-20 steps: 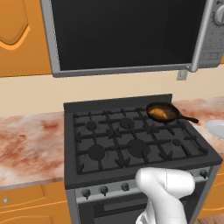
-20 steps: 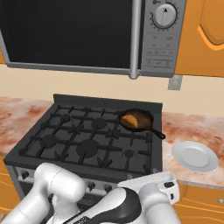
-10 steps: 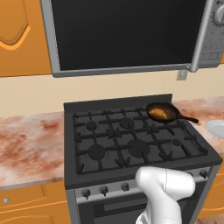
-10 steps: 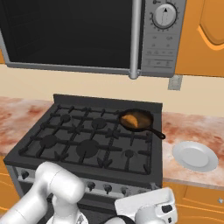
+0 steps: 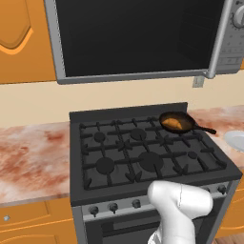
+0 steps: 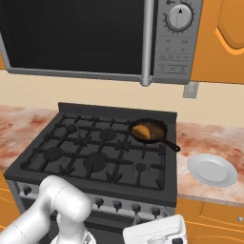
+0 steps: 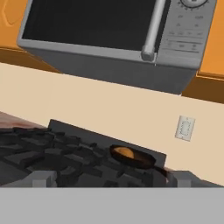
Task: Pick the croissant and place it on the pan. Then turn on the stove to warm the croissant.
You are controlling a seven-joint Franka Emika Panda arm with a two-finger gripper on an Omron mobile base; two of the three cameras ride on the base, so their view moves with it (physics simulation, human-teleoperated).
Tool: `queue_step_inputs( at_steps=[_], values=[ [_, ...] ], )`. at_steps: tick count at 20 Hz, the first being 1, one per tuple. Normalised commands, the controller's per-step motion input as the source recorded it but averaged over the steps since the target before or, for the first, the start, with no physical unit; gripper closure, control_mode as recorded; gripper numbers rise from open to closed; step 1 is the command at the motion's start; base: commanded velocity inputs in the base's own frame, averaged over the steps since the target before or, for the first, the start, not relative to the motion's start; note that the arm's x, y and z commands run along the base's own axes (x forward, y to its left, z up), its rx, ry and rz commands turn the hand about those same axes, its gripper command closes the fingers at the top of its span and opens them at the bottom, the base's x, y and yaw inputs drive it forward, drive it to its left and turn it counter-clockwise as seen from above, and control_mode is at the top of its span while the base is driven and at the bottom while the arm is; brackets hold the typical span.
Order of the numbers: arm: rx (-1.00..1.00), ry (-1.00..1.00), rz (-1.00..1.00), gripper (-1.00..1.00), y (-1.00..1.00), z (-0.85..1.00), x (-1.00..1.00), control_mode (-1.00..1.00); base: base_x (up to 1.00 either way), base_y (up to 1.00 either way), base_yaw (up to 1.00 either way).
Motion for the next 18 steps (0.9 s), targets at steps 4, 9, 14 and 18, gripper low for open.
queue_step_inputs(
  at_steps=[4, 9, 14, 18],
  values=[
    [0.0, -0.12, 0.04, -1.0, 0.0, -0.33, 0.0, -1.0, 0.0, 0.0, 0.0],
    [0.0, -0.12, 0.04, -1.0, 0.01, -0.35, 0.0, -1.0, 0.0, 0.0, 0.0],
    [0.01, -0.04, 0.02, -1.0, 0.0, -0.35, 0.0, -1.0, 0.0, 0.0, 0.0],
    [0.04, 0.0, 0.0, -1.0, 0.01, -0.29, 0.0, -1.0, 0.0, 0.0, 0.0]
  ],
)
